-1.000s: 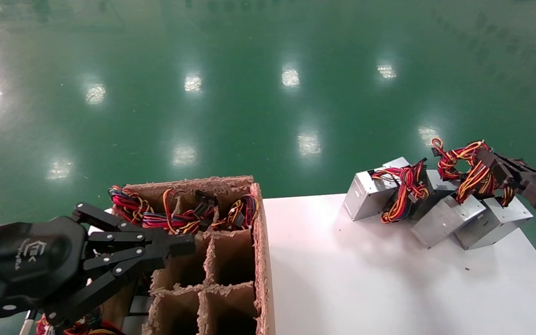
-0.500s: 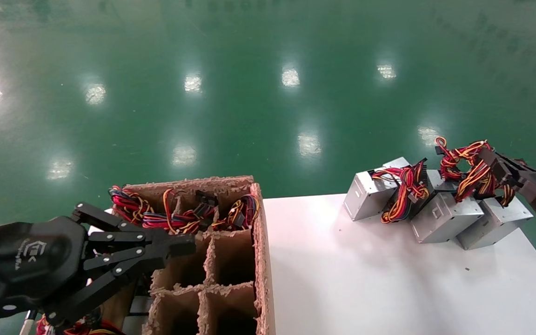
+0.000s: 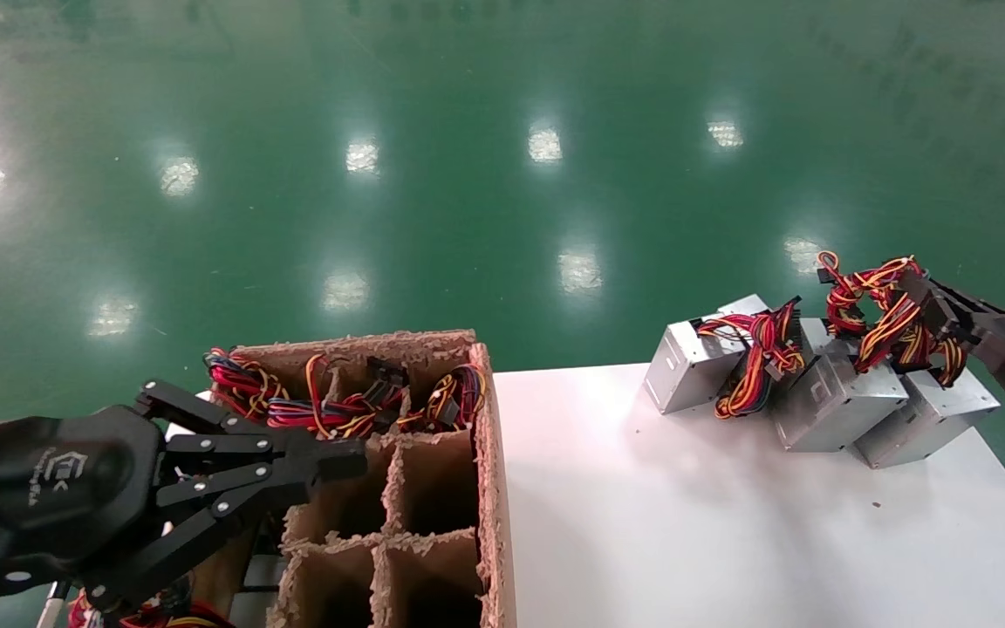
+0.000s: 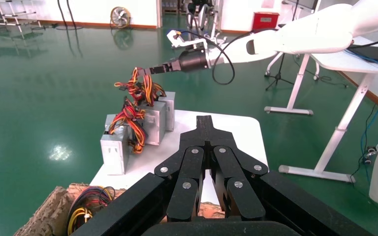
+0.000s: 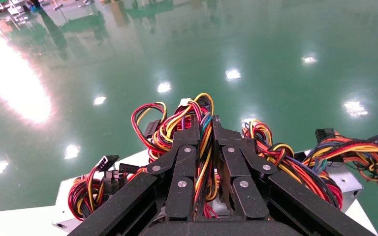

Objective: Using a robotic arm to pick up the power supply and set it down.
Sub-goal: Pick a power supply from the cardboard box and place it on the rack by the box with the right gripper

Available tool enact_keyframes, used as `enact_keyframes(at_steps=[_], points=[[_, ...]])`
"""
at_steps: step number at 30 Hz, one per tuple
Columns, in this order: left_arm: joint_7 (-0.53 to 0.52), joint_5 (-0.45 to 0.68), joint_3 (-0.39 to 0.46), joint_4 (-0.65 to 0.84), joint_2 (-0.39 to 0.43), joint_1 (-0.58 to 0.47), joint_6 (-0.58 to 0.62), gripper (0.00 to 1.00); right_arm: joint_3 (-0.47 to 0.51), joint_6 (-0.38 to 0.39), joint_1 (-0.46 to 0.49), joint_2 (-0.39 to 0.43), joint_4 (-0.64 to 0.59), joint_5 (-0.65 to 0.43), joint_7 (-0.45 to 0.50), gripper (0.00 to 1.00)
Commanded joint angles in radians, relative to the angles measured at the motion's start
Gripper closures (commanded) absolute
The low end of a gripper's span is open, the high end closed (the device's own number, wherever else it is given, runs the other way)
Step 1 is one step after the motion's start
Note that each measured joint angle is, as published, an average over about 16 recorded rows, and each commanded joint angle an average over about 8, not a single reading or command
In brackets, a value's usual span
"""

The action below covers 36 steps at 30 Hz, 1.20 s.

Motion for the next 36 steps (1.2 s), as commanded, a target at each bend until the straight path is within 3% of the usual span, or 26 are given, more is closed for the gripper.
enact_keyframes(at_steps=[1, 13, 22, 24, 29, 31, 32, 36], points=[[0.000, 0.000, 0.000, 0.000, 0.000, 0.000, 0.000, 1.00, 0.000, 0.001, 0.002, -0.001, 0.001, -0.002, -0.005, 1.00], [0.000, 0.000, 0.000, 0.000, 0.000, 0.000, 0.000, 1.00, 0.008, 0.023, -0.020, 0.019, 0.022, 0.005, -0.006, 1.00], [0.000, 0.000, 0.000, 0.000, 0.000, 0.000, 0.000, 1.00, -0.010, 0.046, -0.010, -0.019, -0.010, -0.014, -0.005, 0.98], [0.000, 0.000, 0.000, 0.000, 0.000, 0.000, 0.000, 1.00, -0.014, 0.045, -0.002, -0.028, -0.026, -0.019, -0.005, 0.88], [0.000, 0.000, 0.000, 0.000, 0.000, 0.000, 0.000, 1.00, -0.019, 0.032, 0.019, -0.040, -0.067, -0.025, -0.009, 0.25], [0.000, 0.000, 0.000, 0.000, 0.000, 0.000, 0.000, 1.00, -0.020, 0.025, 0.026, -0.042, -0.081, -0.026, -0.012, 0.06], [0.000, 0.000, 0.000, 0.000, 0.000, 0.000, 0.000, 1.00, -0.020, 0.022, 0.029, -0.043, -0.088, -0.027, -0.013, 0.00], [0.000, 0.000, 0.000, 0.000, 0.000, 0.000, 0.000, 1.00, -0.020, 0.007, 0.042, -0.046, -0.112, -0.028, -0.019, 0.00]])
